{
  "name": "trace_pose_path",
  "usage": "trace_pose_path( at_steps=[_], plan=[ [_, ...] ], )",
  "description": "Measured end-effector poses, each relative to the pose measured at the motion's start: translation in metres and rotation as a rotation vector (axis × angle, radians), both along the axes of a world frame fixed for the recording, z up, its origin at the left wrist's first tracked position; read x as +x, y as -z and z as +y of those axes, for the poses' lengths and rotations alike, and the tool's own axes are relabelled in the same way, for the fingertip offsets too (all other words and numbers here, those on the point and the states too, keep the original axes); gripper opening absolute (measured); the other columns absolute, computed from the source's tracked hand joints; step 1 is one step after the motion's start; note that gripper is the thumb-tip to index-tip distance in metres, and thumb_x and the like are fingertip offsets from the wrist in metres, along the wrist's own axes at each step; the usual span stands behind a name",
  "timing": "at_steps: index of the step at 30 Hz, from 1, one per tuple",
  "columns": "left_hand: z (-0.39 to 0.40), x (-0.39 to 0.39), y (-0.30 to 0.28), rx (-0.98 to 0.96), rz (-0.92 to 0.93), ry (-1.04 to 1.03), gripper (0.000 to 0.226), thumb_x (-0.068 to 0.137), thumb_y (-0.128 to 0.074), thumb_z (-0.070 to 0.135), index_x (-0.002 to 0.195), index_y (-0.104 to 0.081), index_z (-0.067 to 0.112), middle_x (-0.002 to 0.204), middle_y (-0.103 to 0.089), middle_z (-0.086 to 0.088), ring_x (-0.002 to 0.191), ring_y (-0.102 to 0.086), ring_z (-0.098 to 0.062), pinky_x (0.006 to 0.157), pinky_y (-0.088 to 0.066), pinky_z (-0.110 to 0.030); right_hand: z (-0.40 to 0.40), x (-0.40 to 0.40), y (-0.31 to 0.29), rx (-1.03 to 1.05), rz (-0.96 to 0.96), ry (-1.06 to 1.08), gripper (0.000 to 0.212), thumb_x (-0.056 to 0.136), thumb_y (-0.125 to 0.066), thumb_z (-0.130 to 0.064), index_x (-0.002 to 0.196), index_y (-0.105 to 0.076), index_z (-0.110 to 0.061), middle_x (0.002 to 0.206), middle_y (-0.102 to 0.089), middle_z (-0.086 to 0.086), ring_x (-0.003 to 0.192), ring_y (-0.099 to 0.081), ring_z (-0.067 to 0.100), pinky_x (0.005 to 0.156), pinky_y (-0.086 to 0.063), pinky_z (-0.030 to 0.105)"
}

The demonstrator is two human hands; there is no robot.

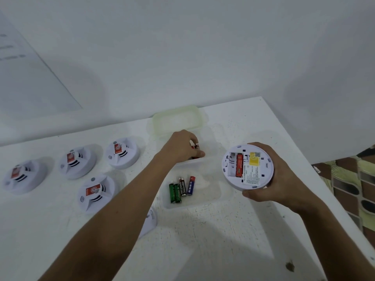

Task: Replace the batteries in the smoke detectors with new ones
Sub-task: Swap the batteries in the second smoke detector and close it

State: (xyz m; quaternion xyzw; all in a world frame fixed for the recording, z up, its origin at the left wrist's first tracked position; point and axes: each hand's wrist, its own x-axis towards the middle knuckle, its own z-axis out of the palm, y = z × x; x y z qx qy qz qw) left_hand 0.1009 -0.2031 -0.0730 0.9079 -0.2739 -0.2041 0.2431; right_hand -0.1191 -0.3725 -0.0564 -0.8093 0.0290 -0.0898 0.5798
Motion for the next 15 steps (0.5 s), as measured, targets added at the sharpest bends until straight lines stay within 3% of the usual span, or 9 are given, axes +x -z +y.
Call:
trace_pose_path(
  at_steps=[4,7,11,15],
  plan=[
    [0.004,-0.005,-0.003,-0.106,-0.026,-0.048,0.033,0.072,-0.084,0.032,0.094,-0.066,0.015,0.082,-0.063,0.003,0.065,-0.055,-0.004,0.048,-0.035,-0.009,0.003,0.005,-0.001,-0.006,0.003,-0.011,0.089,0.050,-0.086,-0.028,0.129,-0.045,-0.029,0.120,-0.059,-0.024,0.116,-0.057,0.005,0.087,-0.050,0.013],
    [0.010,-0.013,-0.012,-0.194,-0.055,-0.116,0.022,0.076,-0.080,0.027,0.086,-0.064,0.018,0.081,-0.064,0.006,0.068,-0.058,-0.007,0.051,-0.038,-0.011,0.006,0.008,-0.005,-0.028,-0.003,-0.019,0.090,0.050,-0.086,-0.028,0.130,-0.045,-0.032,0.121,-0.058,-0.026,0.116,-0.057,0.002,0.088,-0.049,0.010],
    [0.024,-0.042,-0.043,-0.502,-0.148,-0.234,0.015,0.080,-0.077,0.025,0.085,-0.064,0.020,0.074,-0.064,0.018,0.064,-0.059,-0.005,0.056,-0.045,-0.012,0.013,0.012,-0.008,-0.057,-0.022,-0.042,0.089,0.054,-0.087,-0.017,0.131,-0.044,-0.029,0.122,-0.056,-0.028,0.118,-0.055,0.002,0.088,-0.048,0.009],
    [0.042,-0.095,-0.081,-0.785,-0.201,-0.196,0.012,0.082,-0.076,0.017,0.087,-0.065,0.017,0.074,-0.068,0.020,0.068,-0.061,-0.003,0.054,-0.045,-0.013,0.023,0.016,-0.012,-0.049,-0.040,-0.065,0.091,0.052,-0.086,-0.034,0.132,-0.043,-0.027,0.121,-0.057,-0.027,0.117,-0.056,0.003,0.089,-0.048,0.010]
  ],
)
